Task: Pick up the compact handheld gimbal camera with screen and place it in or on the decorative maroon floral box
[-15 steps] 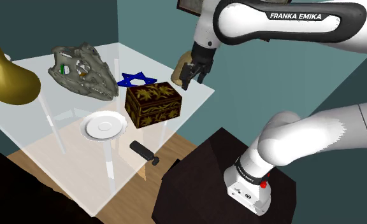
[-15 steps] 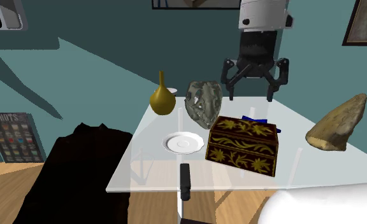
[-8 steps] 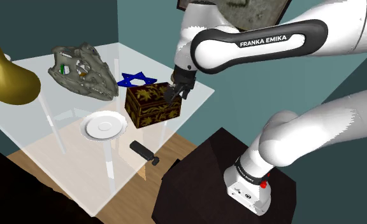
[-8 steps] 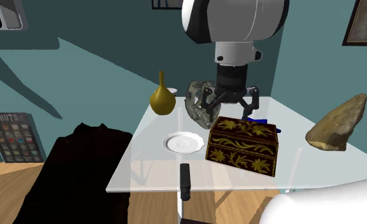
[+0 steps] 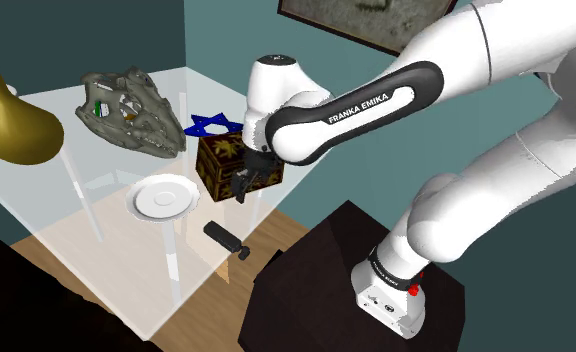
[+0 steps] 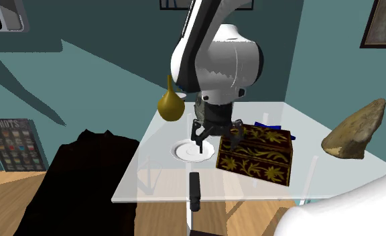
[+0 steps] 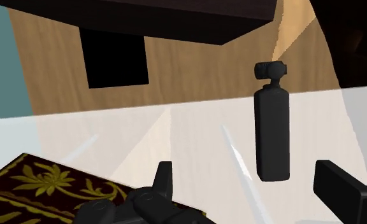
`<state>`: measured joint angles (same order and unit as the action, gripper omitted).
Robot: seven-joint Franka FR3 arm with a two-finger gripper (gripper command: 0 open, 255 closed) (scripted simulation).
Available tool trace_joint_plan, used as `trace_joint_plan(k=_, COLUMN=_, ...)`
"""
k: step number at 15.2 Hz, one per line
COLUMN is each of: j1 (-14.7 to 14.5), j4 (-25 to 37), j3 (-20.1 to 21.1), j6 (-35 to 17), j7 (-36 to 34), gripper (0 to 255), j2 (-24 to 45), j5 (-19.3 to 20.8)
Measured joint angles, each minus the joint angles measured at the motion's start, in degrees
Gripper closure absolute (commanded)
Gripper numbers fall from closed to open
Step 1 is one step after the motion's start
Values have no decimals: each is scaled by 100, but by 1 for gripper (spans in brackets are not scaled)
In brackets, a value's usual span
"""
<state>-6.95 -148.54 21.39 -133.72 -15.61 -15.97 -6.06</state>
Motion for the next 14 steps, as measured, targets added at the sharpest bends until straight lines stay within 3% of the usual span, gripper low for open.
trace_joint_plan(k=4, j1=-22, j4=17, j3=289, j6=-729, j7=-347, gripper=0, j2=806, j5=284)
trace_joint_plan(k=8, j1=-57, j4=270, j3=476, j6=-1357, j7=-942, gripper=0, j2=1804, j5=949)
trace_joint_plan(k=14, j1=-188, j4=422, j3=351, j6=-1847, j7=-1478, gripper=0, j2=2557, j5=1652)
